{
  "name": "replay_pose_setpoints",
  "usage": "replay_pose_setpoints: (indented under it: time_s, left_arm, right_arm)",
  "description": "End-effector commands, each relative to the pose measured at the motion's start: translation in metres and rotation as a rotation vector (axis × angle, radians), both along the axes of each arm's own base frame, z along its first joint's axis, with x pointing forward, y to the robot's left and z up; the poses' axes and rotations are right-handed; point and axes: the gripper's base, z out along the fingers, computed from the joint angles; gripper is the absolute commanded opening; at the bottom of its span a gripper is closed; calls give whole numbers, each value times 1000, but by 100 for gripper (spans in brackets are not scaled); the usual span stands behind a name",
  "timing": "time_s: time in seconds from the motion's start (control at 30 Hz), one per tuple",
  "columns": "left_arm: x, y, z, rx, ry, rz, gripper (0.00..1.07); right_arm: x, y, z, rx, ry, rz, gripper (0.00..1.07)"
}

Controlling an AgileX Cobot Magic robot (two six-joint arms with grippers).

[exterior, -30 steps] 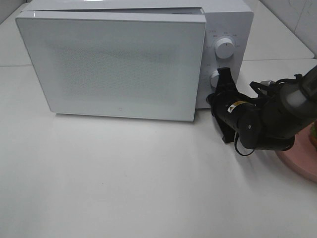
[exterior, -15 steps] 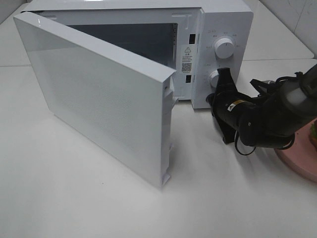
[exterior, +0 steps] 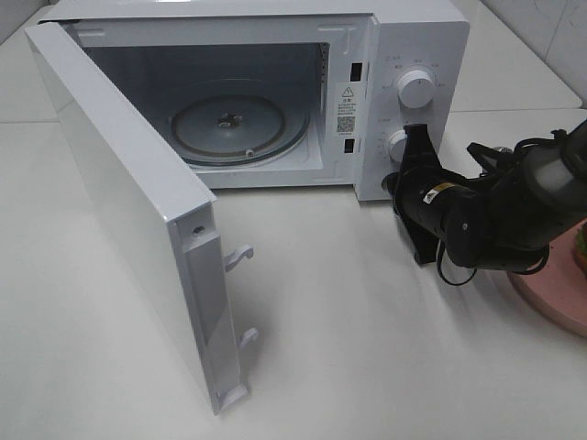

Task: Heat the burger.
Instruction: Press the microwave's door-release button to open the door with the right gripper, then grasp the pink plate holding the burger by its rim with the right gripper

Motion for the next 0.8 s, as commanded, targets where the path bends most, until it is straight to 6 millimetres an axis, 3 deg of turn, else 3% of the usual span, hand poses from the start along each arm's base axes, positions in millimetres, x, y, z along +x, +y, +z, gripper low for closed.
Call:
replay_pose_setpoints:
  time_s: [0.03, 0.43, 0.8]
  left_arm:
    - [-1, 0, 0, -2, -7, 0, 93]
    - [-1, 0, 0, -2, -7, 0, 93]
    - [-1, 0, 0, -2, -7, 0, 93]
  right_arm:
    - [20, -16, 44, 30, -281, -85, 0]
    - [-4, -20, 37, 21, -146, -42, 0]
    - [-29, -24, 45, 27, -96, 14, 0]
